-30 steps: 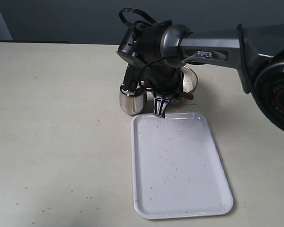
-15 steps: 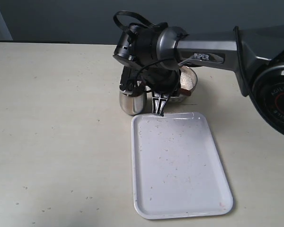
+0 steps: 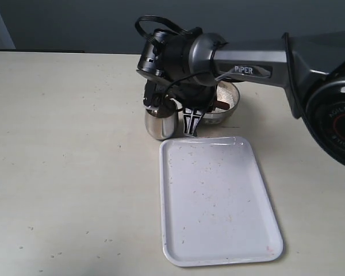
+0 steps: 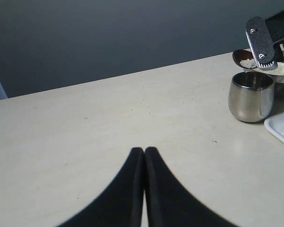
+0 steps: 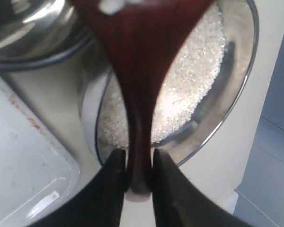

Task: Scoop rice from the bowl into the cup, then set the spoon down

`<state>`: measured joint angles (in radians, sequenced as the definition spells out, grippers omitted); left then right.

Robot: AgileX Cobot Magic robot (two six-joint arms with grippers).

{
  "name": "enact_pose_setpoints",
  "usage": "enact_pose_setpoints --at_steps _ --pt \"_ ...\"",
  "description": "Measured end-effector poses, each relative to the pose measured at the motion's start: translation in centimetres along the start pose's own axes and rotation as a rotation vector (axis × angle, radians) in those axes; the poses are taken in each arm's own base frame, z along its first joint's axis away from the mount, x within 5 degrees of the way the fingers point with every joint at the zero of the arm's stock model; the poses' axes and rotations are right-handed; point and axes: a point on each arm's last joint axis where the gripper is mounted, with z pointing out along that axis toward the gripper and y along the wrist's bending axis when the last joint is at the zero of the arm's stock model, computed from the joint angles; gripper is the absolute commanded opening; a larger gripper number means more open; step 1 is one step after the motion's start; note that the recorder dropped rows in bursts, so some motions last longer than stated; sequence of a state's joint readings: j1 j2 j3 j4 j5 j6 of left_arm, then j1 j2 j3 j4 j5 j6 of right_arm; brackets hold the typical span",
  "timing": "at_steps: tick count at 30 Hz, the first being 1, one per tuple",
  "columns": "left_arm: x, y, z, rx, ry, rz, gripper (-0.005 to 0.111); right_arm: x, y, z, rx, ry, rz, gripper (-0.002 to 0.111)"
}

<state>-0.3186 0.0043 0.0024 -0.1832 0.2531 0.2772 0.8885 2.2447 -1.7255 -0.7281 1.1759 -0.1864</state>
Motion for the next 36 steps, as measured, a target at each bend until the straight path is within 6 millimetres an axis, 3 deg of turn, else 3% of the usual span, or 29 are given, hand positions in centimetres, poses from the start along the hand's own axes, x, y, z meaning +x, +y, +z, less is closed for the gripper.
enact_pose_setpoints --at_steps 36 --pt "0.0 0.0 0.0 0.0 0.0 0.0 0.001 -0.13 -0.17 -0.22 0.045 -0.001 0.042 -0.001"
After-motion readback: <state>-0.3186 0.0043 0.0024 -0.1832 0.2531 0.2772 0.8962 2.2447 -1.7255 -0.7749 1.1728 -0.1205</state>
